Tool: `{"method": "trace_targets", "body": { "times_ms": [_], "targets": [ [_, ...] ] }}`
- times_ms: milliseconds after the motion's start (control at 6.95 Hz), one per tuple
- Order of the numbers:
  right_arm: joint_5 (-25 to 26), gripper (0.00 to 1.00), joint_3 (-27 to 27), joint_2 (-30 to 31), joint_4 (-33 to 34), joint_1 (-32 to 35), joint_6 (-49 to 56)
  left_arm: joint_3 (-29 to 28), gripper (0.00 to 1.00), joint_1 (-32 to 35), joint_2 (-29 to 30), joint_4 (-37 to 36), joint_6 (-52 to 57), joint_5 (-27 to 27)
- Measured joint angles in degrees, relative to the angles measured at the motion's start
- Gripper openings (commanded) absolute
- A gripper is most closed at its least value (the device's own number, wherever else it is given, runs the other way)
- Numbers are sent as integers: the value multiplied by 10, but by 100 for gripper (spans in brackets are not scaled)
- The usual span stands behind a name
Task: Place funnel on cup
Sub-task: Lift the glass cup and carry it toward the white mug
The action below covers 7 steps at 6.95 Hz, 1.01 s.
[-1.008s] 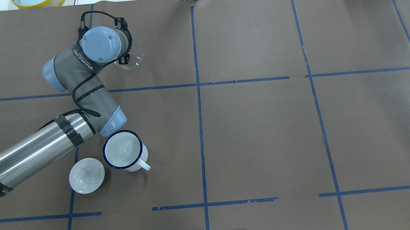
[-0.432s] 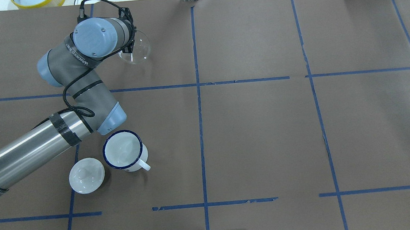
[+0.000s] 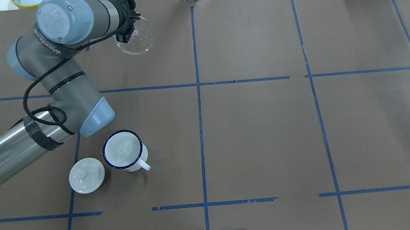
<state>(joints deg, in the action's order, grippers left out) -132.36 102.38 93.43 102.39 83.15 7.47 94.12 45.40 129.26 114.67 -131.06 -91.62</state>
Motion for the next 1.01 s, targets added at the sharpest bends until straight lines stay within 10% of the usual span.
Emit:
{"method": "trace_targets", "body": {
  "times_ms": [432, 1008],
  "targets": [
    [0, 100, 0, 0, 0, 0, 0, 161, 0, -8, -8, -259, 193, -143],
    [0, 100, 0, 0, 0, 0, 0, 181, 0, -38, 18, -487, 463, -281]
  ]
}}
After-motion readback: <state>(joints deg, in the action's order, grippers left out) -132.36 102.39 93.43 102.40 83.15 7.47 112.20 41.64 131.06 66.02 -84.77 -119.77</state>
